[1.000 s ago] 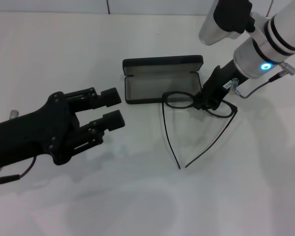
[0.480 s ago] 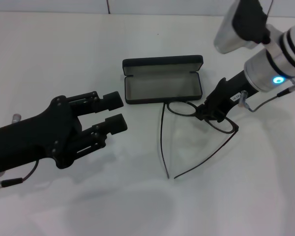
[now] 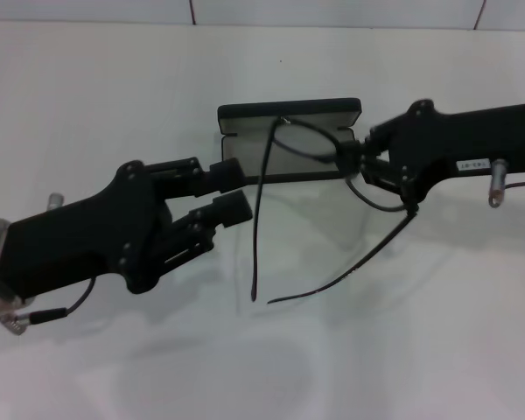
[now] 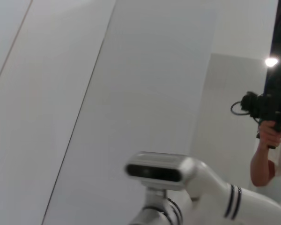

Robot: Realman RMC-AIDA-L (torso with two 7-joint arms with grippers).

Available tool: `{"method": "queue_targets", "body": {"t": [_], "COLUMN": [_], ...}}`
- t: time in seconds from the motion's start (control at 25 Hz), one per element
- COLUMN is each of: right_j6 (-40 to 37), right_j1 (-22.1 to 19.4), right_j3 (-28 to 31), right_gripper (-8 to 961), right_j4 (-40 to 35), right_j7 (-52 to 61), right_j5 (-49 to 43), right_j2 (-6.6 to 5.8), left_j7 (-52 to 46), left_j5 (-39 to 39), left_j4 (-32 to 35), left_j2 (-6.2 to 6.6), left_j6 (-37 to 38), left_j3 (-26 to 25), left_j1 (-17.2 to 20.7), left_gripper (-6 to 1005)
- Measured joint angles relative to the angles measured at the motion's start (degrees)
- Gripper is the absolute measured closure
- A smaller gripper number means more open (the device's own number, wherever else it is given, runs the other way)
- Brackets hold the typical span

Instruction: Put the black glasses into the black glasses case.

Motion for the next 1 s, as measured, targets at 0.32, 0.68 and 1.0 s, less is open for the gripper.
{"method": "queue_targets", "body": {"t": [0.32,0.68,1.0], "right_j6": [-6.8,-18.7,-19.23], "right_j1": [-2.72,3.14,4.08], "right_j3": [1.96,11.03,11.01], "right_gripper": [886,885,890], "right_j4": [12.4,27.17,28.12], "right_j7": [-17.57,-22.48,-23.42], "right_j5": [23.48,27.82,27.48], "right_j2": [-0.22,-0.16,-0.17], "left_j7": [-0.25,0.63,2.03], "left_j5": [-0.02,-0.48,-0.64], "left_j4": [-0.67,-2.92,-5.62], "left_j2": [-0.63,-0.69,-0.69], "left_j6": [0.0,-0.01,-0.01], "left_j3": [0.51,0.51,0.52], "left_j1": [-4.68,-7.27,-9.3], "left_gripper": [787,863,895]}}
